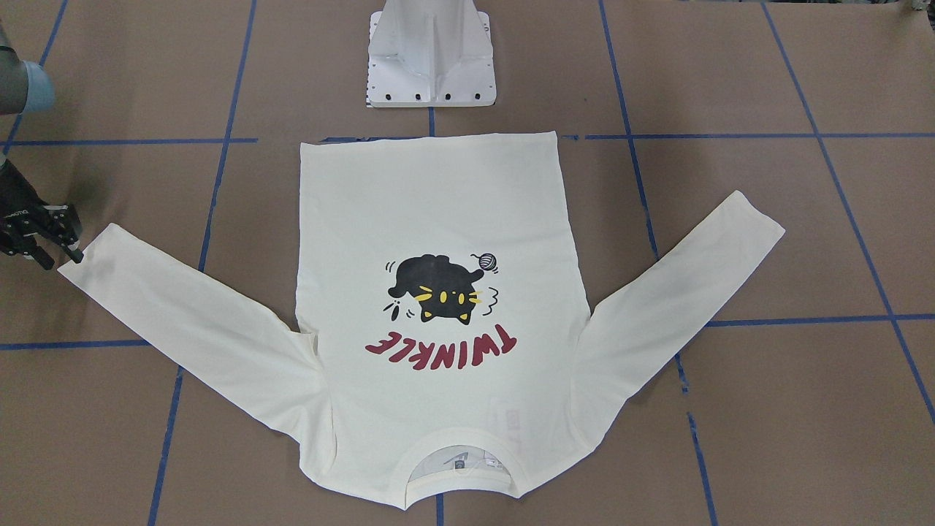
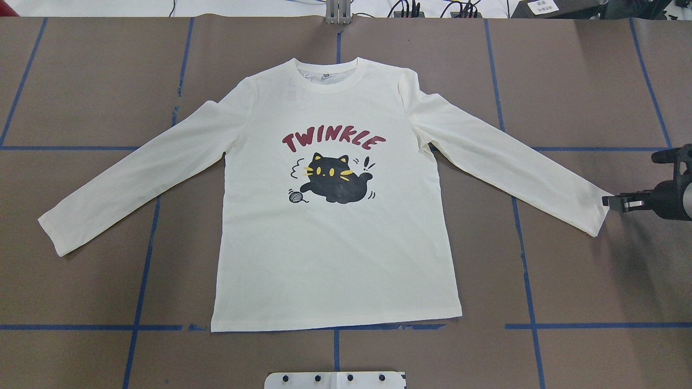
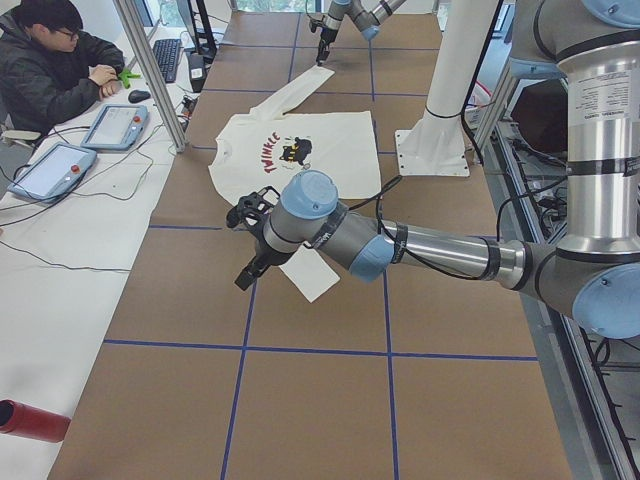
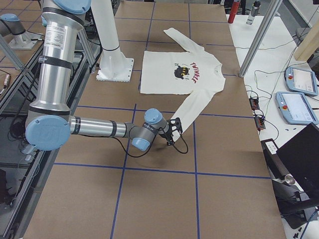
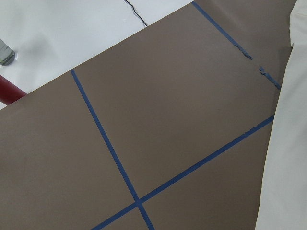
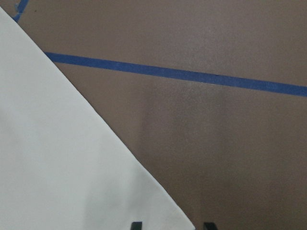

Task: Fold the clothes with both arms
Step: 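Grasp the cuff of the sleeve nearest the right gripper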

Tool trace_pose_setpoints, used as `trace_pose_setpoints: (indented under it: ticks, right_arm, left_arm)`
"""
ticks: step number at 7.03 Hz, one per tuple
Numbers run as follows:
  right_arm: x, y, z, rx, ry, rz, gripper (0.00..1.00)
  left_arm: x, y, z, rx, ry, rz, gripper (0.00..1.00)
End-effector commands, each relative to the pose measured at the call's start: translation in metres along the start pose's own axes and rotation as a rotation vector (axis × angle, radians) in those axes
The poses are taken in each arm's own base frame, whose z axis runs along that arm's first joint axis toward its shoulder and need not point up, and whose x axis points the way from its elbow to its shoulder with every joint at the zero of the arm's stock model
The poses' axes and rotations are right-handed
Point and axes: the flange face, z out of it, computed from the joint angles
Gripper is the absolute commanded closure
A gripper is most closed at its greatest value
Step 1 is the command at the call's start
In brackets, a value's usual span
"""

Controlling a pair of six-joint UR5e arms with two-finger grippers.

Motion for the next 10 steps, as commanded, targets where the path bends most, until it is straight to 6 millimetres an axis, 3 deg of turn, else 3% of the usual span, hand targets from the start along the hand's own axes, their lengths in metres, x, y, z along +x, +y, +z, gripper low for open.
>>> trace_pose_setpoints:
  ticks: [1, 3, 9, 10]
  right_arm:
    - [-0.0042, -0.0052, 0.0044, 0.004, -0.004, -0.004, 0.50]
    - [-0.0023, -0.0035, 0.0063, -0.001, 0.000, -0.002, 0.56]
    - [0.0018, 0.0005, 0.0059, -0.006, 0.006, -0.001, 0.56]
    - [0.0025, 0.0005, 0.0070, -0.008, 0.008, 0.000, 0.61]
  left_arm:
    - [0.0000, 0.0003, 0.0001, 0.000, 0.000, 0.001, 0.01]
    - [-0.0005, 0.0004, -0.0005, 0.000, -0.001, 0.002, 0.01]
    - [0.0017, -0.0008, -0.0027, 0.005, -0.001, 0.004, 0.01]
    - [0.0012, -0.0004, -0.0023, 0.004, -0.001, 0.003, 0.01]
